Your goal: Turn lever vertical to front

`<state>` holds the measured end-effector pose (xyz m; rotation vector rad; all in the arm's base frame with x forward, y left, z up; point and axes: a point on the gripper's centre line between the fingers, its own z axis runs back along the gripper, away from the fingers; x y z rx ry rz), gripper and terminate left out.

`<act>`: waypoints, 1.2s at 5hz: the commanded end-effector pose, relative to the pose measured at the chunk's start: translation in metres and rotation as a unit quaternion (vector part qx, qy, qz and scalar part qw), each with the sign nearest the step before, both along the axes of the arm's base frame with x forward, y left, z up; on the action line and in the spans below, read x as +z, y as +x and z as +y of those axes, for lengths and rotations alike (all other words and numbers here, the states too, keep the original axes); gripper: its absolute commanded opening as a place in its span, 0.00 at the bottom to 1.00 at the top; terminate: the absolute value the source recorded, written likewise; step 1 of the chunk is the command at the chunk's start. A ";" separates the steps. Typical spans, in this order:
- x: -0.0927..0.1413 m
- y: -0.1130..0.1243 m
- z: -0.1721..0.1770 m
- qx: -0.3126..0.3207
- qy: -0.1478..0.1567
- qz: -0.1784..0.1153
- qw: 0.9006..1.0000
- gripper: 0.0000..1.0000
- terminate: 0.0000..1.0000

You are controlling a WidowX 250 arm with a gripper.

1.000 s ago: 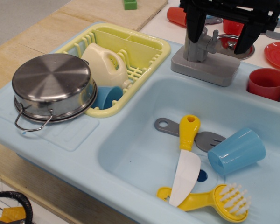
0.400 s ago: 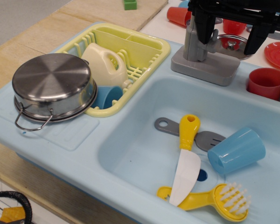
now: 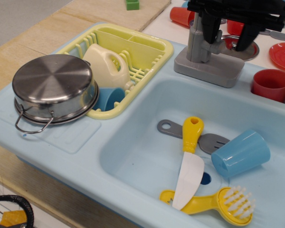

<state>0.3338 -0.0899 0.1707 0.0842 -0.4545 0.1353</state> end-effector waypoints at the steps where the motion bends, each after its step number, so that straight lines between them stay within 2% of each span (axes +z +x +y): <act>1: 0.012 -0.005 0.005 0.020 -0.019 -0.013 1.000 0.00 0.00; 4: -0.003 -0.030 0.010 0.073 -0.047 0.007 0.996 0.00 0.00; 6: -0.012 -0.038 0.013 0.104 -0.069 0.046 0.991 0.00 0.00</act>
